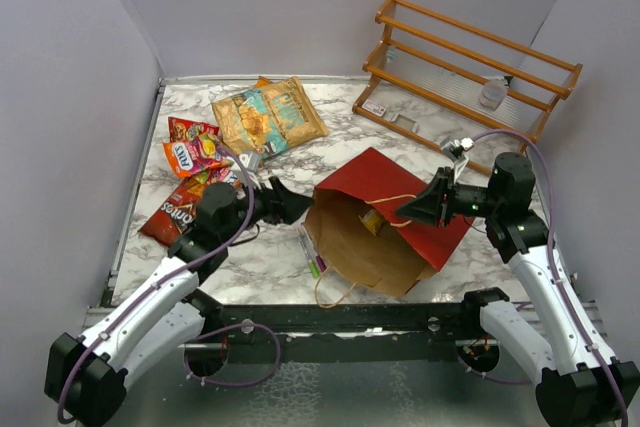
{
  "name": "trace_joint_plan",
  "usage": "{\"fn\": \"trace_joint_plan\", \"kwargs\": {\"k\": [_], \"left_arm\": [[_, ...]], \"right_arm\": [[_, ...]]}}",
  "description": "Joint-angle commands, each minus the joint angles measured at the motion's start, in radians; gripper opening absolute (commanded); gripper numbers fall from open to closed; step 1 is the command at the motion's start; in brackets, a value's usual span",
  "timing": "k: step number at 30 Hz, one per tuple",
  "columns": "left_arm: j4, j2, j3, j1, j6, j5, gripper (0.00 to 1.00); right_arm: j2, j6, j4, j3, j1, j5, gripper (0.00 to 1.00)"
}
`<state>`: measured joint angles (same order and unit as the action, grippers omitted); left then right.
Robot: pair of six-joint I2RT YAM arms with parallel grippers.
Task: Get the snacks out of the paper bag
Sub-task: Take out the snack from the paper bag.
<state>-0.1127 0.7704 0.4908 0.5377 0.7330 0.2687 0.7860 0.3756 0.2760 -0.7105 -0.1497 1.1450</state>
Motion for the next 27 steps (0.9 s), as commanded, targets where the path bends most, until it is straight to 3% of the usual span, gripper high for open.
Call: {"fn": "trace_joint_plan", "kwargs": {"k": [1,7,13,21,27], "left_arm": [[-0.186,-0.044,-0.107,0.194,0.049,-0.12,0.73],[-0.287,-0.013,-0.141,0.526,-0.088,-0.39,0.73],[-0.381,0.205,-0.086,0.786,-0.388,-0.592,0.73],[-0.509,0.489,0.007,0.809,-0.702,-0.778,0.78],[-0.719,0.717,0.039,0.804,-0.84,-0.856,0.86]], "right_arm": [[-0.02,0.041,-0.058,-0.015,-0.003,-0.008,0.01],[-0.033,0.063,-0.073,-0.025,-0.004,-0.075,0.01],[-0.035,0.062,-0.066,-0.042,-0.004,-0.092,0.01],[-0.065,0.033,-0.027,-0.053,-0.004,-0.13,0.01],[-0.077,0.024,-0.02,-0.051,-0.003,-0.134,0.01]]}}
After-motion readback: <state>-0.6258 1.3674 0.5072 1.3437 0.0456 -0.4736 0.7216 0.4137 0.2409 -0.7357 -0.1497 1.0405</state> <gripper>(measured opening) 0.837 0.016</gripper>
